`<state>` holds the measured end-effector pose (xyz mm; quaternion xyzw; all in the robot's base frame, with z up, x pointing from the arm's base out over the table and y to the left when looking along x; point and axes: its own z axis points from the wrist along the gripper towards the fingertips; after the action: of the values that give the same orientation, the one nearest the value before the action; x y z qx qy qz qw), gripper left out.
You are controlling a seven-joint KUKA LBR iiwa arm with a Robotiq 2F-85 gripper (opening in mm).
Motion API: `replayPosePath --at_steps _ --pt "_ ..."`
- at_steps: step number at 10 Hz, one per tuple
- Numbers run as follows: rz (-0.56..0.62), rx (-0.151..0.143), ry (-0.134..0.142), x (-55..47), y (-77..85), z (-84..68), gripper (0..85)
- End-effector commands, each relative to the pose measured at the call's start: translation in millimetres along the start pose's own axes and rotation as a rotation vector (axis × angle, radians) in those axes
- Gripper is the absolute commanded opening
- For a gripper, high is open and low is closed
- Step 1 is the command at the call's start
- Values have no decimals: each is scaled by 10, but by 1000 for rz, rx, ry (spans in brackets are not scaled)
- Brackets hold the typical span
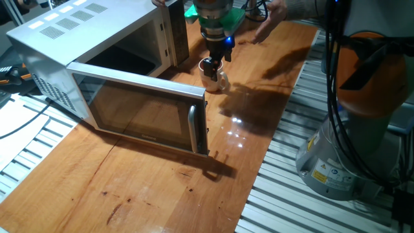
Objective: Put the bowl into the microwave
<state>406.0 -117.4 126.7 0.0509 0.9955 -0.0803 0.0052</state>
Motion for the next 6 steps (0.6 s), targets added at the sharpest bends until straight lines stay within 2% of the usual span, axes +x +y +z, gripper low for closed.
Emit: replayPosePath --at_steps 1,6 --pt "0 0 1 -2 -1 5 850" --pt "-3 -7 -4 -29 0 89 850"
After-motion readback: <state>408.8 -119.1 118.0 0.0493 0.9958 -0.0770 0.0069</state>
